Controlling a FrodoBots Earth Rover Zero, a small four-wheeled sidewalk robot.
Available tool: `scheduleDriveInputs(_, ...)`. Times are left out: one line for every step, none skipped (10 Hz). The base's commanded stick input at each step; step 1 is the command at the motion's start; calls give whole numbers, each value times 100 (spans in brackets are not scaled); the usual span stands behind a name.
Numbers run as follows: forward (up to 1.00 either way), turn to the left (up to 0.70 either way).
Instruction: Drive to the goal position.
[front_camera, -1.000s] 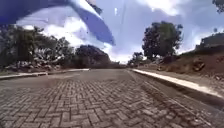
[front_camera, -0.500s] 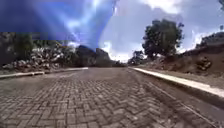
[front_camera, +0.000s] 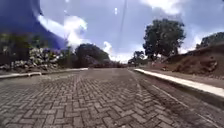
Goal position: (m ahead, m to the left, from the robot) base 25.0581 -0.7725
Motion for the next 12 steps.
scheduleDriveInputs(70,0)
scheduleDriveInputs(70,0)
scheduleDriveInputs(70,0)
scheduleDriveInputs(70,0)
scheduleDriveInputs(70,0)
scheduleDriveInputs(70,0)
scheduleDriveInputs(70,0)
scheduleDriveInputs(70,0)
scheduleDriveInputs(70,0)
scheduleDriveInputs(70,0)
scheduleDriveInputs(70,0)
scheduleDriveInputs(70,0)
